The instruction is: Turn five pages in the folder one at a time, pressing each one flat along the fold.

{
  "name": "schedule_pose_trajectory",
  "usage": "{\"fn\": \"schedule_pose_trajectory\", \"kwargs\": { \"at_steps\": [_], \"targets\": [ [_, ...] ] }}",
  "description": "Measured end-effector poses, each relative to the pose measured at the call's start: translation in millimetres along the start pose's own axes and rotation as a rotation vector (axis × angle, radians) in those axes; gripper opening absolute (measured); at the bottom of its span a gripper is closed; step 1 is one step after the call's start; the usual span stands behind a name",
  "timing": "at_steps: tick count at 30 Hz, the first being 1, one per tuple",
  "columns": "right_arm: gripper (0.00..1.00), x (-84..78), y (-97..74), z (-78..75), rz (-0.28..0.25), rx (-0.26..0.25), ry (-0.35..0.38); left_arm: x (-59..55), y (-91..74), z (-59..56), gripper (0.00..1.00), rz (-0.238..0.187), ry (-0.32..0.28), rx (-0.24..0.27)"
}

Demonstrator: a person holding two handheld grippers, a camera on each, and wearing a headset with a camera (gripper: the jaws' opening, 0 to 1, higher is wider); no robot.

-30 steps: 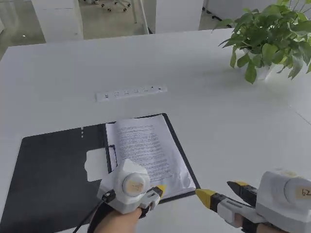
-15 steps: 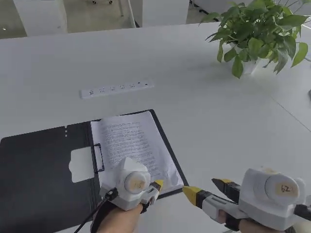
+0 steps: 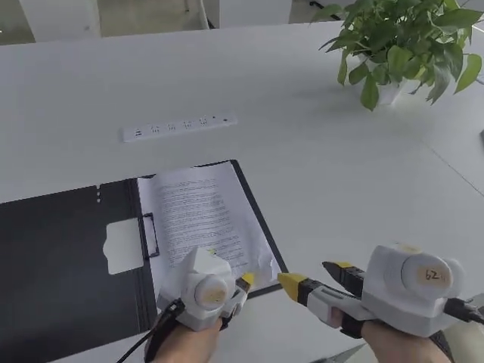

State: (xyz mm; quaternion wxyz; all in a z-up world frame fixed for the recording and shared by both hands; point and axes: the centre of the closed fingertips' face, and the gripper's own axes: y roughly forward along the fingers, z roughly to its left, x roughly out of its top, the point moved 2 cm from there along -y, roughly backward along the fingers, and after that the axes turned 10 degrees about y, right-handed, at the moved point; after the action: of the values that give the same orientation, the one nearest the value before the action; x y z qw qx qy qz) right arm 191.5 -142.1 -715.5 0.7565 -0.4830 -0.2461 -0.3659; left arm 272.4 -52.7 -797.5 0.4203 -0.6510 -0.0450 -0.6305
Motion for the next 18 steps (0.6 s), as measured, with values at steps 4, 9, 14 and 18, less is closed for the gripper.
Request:
{"fn": "schedule_pose_trajectory", "kwargs": {
  "at_steps": [4,9,14,18],
  "targets": [
    [0.49,0.6,5.9,0.1,0.012,0.010,-0.023,0.6,0.5,1.0,0.38,-0.001,0.004,0.000],
    [0.48,-1.6,17.6,1.2,0.042,0.023,-0.047,-0.1,0.6,2.3,0.33,-0.008,0.008,-0.001],
    [0.47,-3.9,27.7,3.5,0.063,0.033,-0.057,-0.8,0.6,2.0,0.23,-0.012,0.013,-0.004],
    [0.46,-8.4,35.4,7.0,0.084,0.040,-0.062,-1.5,1.4,3.4,0.16,-0.011,0.026,-0.007]
  ]
}}
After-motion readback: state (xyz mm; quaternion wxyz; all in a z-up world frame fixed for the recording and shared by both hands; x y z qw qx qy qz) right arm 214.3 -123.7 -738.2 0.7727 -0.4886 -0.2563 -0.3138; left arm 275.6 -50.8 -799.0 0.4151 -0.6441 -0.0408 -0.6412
